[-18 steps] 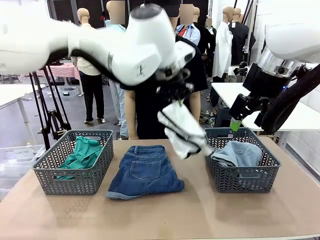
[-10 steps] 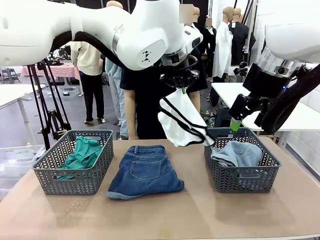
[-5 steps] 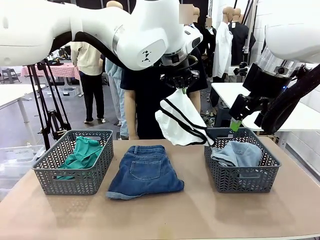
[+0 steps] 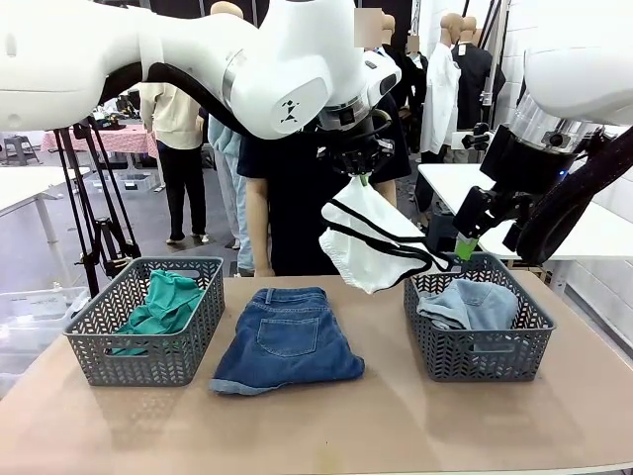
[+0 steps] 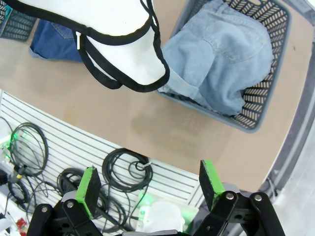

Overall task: Sort the tops and bottoms.
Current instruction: Lift clothes from the center of the table with your left hand, then sort the clothes according to human instructions.

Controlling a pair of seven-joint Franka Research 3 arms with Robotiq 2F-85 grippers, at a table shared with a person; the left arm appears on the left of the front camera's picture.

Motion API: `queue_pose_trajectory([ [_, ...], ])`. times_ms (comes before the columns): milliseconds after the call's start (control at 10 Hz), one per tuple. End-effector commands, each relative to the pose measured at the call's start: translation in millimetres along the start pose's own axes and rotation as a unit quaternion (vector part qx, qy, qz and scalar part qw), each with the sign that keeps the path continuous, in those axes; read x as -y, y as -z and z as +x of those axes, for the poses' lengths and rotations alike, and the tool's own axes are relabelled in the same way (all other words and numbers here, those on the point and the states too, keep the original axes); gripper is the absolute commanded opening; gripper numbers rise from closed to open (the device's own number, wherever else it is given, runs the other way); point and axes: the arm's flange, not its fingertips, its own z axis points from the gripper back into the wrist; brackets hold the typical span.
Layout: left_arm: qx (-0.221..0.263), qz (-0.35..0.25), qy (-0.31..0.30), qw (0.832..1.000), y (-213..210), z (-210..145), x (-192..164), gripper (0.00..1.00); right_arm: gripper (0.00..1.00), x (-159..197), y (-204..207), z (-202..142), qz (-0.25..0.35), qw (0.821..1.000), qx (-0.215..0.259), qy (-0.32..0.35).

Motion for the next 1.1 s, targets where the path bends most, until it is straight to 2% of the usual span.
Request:
queue_pose_trajectory([
  [0,0.001,-0.008,0.004,1.000,-5.0,-2.1,-5.1,0.00,1.00,0.7,-0.4,0.2,-0.004,1.000,-0.002,-0.001],
  [1000,0.001,-0.008,0.004,1.000,-5.0,-2.1,-5.1,0.00,1.00,0.7,-0.4,0.2,-0.004,1.000,-0.002,-0.001],
])
